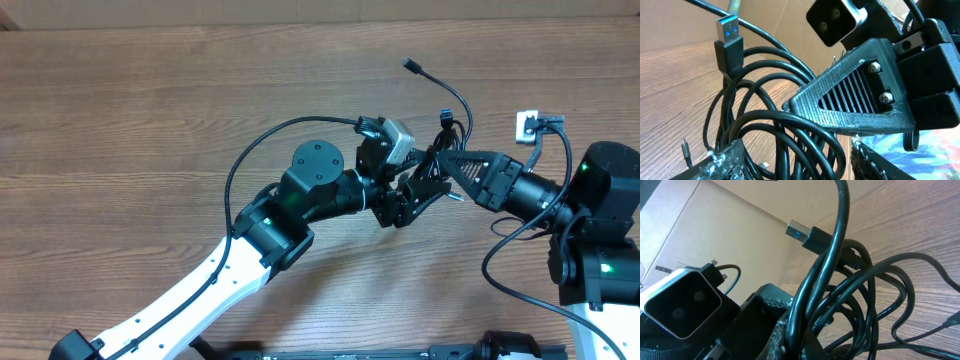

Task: Untangle cables

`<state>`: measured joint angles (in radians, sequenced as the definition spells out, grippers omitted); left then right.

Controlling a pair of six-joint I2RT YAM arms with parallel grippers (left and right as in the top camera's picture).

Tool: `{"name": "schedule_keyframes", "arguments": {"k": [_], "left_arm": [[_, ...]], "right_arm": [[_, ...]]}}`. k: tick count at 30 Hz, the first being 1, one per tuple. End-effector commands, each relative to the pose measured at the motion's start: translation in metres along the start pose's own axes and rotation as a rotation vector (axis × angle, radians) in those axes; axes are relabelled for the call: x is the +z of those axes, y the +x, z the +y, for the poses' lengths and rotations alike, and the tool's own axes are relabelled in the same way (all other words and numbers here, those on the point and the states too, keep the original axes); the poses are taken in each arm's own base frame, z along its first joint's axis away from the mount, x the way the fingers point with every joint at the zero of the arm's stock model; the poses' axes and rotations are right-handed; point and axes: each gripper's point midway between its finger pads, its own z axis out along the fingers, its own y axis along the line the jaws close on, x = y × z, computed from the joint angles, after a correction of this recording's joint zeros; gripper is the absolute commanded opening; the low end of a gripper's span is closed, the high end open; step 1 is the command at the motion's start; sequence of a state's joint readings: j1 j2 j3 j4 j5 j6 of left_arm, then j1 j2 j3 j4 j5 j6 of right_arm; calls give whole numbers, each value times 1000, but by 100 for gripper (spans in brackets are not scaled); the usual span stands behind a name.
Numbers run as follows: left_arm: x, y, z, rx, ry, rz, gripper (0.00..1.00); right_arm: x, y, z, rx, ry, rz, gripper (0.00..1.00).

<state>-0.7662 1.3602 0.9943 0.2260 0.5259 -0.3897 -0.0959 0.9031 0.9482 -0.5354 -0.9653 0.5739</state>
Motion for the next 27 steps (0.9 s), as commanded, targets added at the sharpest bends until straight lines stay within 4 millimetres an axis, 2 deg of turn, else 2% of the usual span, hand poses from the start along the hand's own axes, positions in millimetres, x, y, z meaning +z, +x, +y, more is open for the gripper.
{"name": "schedule_keyframes", "arguments": {"k": [1, 5, 10, 13, 18, 20, 23, 27], "left_arm": [[1, -7, -5, 23, 8, -17, 64], [1, -8, -5, 23, 8, -17, 59], [1, -8, -5, 24, 8, -17, 43], [1, -8, -5, 24, 7, -17, 39], [1, -8, -4, 23, 6, -18, 27], [1, -8, -4, 24, 6, -18, 21], [0, -9, -2, 22, 2, -20, 4], [-4, -13, 6, 16, -14, -28, 4]], "right_arm": [[-2, -3, 12, -51, -25, -2, 4], [-2, -2, 12, -50, -28, 0, 4], [-2, -2, 13, -51, -31, 3, 4], [-2, -2, 13, -54, -31, 2, 4], [-2, -2, 13, -53, -31, 3, 4], [-2, -2, 13, -54, -31, 3, 4], [-2, -2, 13, -54, -31, 2, 4], [-2, -2, 13, -58, -31, 2, 4]]}}
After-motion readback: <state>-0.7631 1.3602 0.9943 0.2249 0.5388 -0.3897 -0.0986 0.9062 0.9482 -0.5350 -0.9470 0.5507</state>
